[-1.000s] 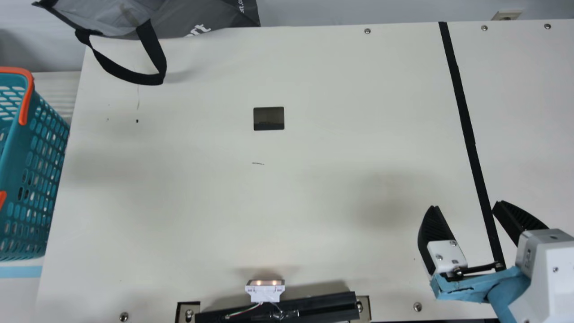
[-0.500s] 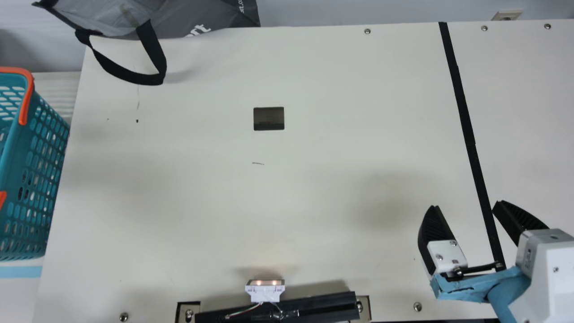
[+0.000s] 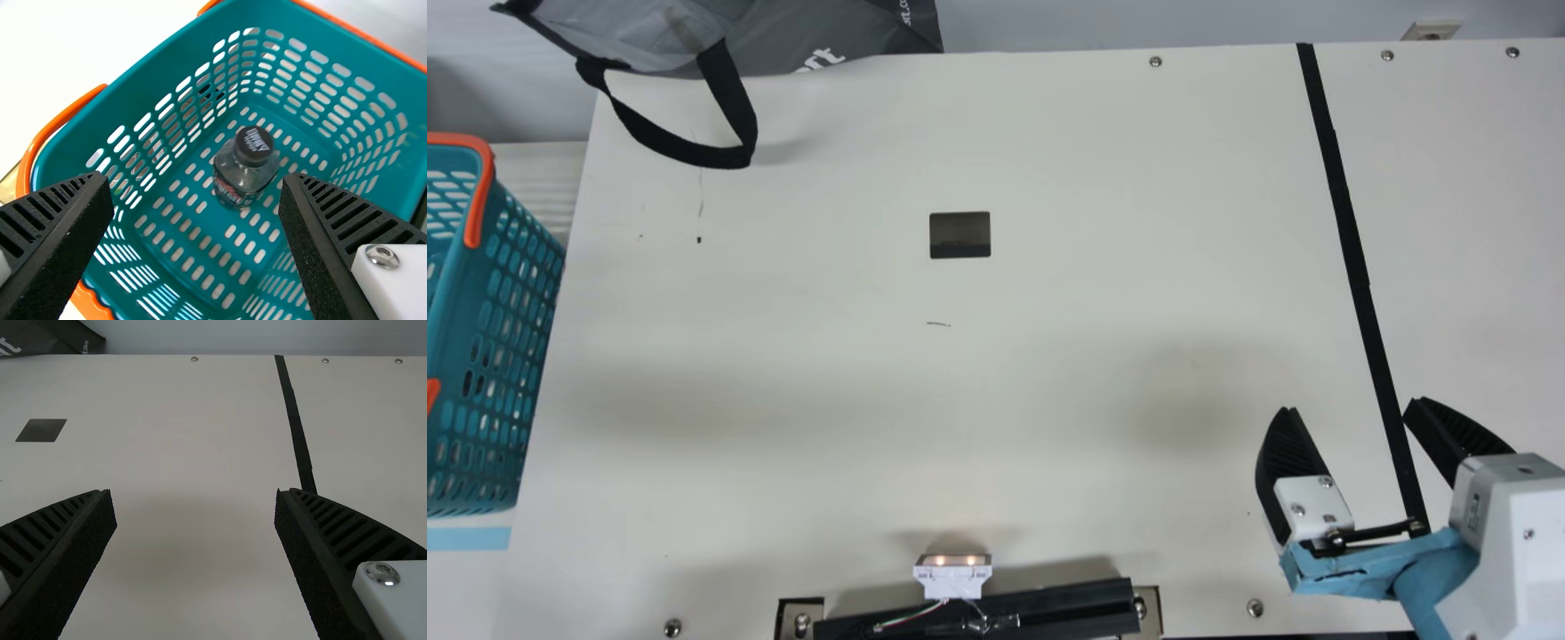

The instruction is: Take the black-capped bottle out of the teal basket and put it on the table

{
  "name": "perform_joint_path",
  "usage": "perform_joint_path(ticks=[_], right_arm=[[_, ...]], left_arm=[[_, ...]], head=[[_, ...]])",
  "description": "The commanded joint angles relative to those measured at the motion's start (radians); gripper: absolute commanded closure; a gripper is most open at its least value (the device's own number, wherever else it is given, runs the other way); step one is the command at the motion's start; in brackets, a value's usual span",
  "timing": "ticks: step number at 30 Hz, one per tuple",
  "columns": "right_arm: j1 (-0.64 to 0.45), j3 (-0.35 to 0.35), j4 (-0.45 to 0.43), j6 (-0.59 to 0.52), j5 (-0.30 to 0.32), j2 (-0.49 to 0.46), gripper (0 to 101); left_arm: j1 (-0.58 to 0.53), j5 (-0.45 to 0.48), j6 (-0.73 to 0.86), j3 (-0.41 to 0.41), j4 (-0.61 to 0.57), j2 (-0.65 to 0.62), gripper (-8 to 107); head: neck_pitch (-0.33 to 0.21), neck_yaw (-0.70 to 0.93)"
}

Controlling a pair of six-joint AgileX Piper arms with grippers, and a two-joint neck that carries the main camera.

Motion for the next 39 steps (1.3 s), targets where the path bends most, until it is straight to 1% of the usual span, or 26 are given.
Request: perform_joint_path(ticks=[1,7,12,27,39], right_arm=[[0.000,0.000,0.000,0.000,0.000,0.000,10],[0.000,0.000,0.000,0.000,0.000,0.000,10],[0.000,0.000,0.001,0.000,-0.001,0.000,10],[0.000,0.000,0.000,0.000,0.000,0.000,10],[0.000,0.000,0.000,0.000,0.000,0.000,10]], left_arm=[[0.018,0.012,0.087,-0.001,-0.037,0.023,-8],[0.045,0.052,0.213,0.005,-0.113,0.085,-8],[0.034,0.057,0.288,0.011,-0.156,0.125,-8],[-0.086,-0.026,0.432,0.002,-0.286,0.224,-8],[-0.165,-0.072,0.484,-0.023,-0.358,0.288,-8]], head=[[-0.004,0.008],[-0.004,0.008],[-0.004,0.008],[-0.004,0.008],[-0.004,0.008]])
